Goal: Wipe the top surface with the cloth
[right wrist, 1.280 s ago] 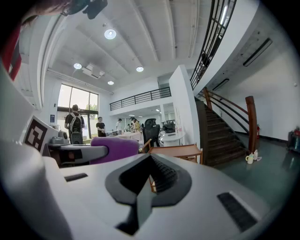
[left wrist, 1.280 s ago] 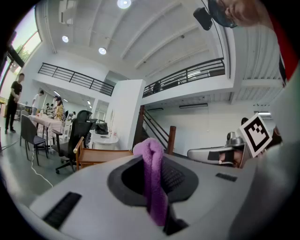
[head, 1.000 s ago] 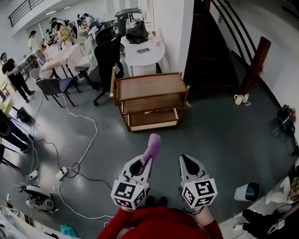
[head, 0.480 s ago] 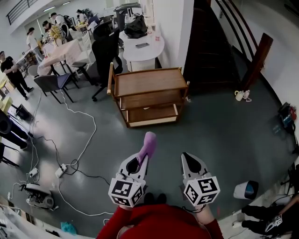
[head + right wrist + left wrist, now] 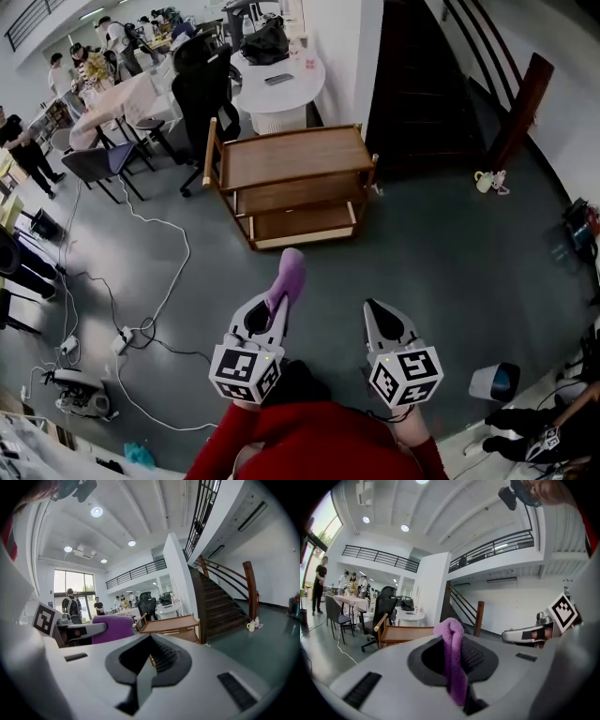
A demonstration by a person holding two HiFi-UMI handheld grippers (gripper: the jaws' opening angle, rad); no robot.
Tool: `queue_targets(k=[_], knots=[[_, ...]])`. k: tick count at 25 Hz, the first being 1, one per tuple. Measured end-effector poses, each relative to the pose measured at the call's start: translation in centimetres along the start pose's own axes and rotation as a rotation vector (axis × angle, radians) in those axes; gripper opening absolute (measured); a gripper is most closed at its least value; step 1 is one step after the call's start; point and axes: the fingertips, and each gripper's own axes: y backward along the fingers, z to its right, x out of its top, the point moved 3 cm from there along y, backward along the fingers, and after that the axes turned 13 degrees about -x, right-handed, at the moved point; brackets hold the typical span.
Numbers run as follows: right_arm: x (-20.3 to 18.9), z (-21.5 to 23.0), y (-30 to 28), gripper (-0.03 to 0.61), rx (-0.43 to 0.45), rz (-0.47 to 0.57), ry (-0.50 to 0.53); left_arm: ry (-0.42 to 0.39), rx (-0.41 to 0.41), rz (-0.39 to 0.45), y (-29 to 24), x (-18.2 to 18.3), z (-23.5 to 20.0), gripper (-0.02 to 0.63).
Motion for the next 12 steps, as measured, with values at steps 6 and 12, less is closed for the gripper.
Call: queue_targets(k=[6, 12], knots=[[1.9, 1.7, -6.6, 0.003, 0.003, 0.009, -0.015, -0.001, 0.031, -0.006, -5.4, 0.6, -5.8, 0.049], [6.4, 3.3, -19.2, 0.003, -0.027, 0.07, 0.026, -0.024, 0.002, -0.008, -15.4, 2.2, -15.8, 0.049]])
